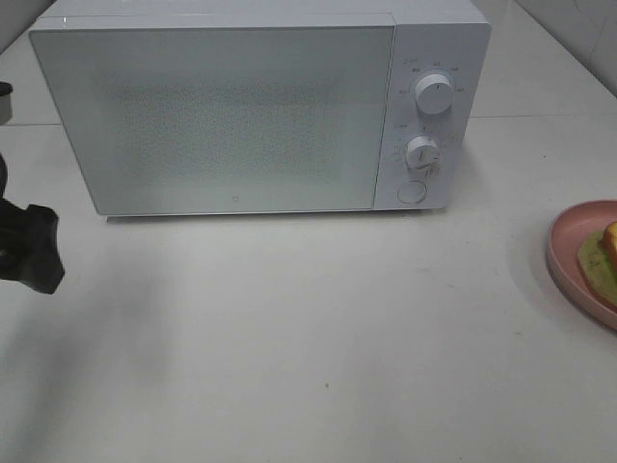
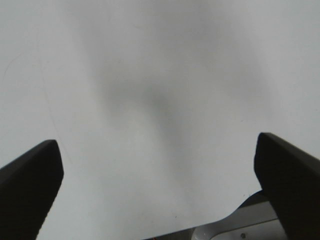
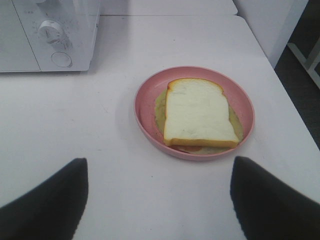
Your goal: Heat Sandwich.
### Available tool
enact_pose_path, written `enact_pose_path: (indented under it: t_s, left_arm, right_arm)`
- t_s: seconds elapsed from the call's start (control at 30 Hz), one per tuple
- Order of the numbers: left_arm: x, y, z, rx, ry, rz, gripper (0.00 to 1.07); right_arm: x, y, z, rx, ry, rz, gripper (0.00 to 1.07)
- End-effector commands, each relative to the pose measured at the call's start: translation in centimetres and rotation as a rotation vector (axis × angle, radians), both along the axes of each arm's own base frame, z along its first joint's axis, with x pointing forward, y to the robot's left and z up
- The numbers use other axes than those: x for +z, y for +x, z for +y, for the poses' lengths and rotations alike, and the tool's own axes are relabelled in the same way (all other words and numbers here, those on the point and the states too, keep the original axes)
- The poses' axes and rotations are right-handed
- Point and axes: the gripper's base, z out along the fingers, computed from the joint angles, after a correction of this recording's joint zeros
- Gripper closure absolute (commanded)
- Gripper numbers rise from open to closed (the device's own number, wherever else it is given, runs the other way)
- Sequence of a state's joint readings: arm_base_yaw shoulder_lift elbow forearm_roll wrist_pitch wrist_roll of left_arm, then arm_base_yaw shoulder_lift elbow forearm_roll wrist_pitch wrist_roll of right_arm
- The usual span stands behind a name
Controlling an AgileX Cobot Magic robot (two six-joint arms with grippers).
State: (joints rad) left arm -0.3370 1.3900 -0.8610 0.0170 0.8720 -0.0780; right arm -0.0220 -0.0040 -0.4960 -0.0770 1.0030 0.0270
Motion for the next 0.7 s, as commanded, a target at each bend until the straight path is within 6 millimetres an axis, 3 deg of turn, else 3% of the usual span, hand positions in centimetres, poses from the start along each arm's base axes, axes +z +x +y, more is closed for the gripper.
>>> enact_pose_path:
  t_s: [0.03,0.3,0.43,0.47,0.7]
  left_arm:
    - [0.2,-0.2,1.5,0.037,-0.005,0.059,0.07]
    - [3.6,-2.4,4.9,0.173,-0.060,0.001,0.07]
    - [5.7,-5.1,6.1,0.217,-0.084,-0.128,0.07]
    - [5.7,-5.1,6.1,0.217,-0.084,-0.128,0.07]
    - [5.6,-10.6,6.6,0.222,-0.110,-0.249,0.07]
  right_arm:
    - [0.0,-0.4,0.0,-0.007,0.004,-0.034,0.32]
    - [0.0,-0.4,0.0,-0.007,0.004,-0.034,0.32]
    - [0.0,-0.4,0.0,-0.007,0.004,-0.034,0.32]
    - [0.0,-0.4,0.0,-0.007,0.004,-0.034,0.32]
    - [0.0,-0.4,0.0,-0.007,0.004,-0.034,0.32]
